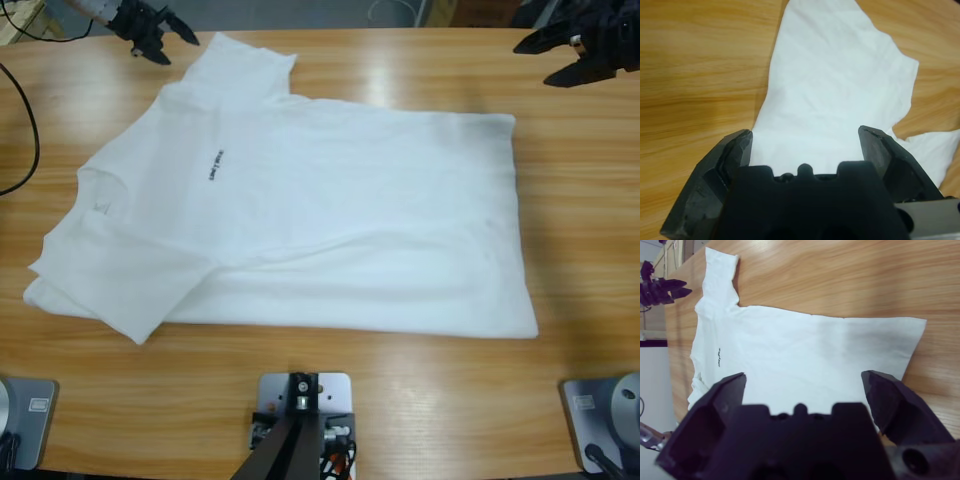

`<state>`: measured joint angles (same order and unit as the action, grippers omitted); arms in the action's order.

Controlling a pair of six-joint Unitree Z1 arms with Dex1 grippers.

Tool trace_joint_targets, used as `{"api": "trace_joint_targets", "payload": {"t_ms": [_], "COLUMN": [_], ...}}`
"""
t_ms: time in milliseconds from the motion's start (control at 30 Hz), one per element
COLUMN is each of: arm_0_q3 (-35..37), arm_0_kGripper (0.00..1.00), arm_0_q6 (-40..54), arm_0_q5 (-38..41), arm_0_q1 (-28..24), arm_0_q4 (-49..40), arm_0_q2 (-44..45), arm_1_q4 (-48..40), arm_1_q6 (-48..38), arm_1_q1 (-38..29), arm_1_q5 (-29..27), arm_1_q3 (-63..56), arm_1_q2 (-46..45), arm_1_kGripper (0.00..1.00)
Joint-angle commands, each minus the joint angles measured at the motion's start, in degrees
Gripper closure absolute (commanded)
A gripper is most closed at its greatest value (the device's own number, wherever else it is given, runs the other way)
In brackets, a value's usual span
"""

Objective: Fold clothes

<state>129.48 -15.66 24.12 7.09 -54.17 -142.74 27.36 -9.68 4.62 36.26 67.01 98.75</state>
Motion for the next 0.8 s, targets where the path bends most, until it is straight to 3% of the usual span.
{"api": "trace_joint_targets", "payload": {"t_ms": [33, 300, 467, 800], "arm_0_q3": [10.8, 23.3, 24.5, 24.4], "arm_0_kGripper": [0.177, 0.179, 0.230, 0.266], "arm_0_q6": [-0.7, -4.3, 2.5, -0.6], "arm_0_q5": [2.3, 19.7, 10.3, 8.8], "arm_0_q1": [0.4, -1.2, 1.5, -0.5], "arm_0_q4": [-8.2, -16.1, -17.3, -17.2], "arm_0_q2": [-8.9, -14.3, -11.9, -12.8], "arm_1_q4": [-1.3, -1.6, -1.6, -1.9], "arm_1_q6": [-0.4, -0.5, -0.5, -0.5], "arm_1_q1": [0.4, 0.4, 0.4, 0.4], "arm_1_q5": [0.9, 1.0, 1.0, 1.0], "arm_1_q3": [-1.5, -1.7, -2.1, -2.8], "arm_1_q2": [0.3, 0.4, 0.3, 0.1], "arm_1_kGripper": [0.064, 0.064, 0.064, 0.064]}}
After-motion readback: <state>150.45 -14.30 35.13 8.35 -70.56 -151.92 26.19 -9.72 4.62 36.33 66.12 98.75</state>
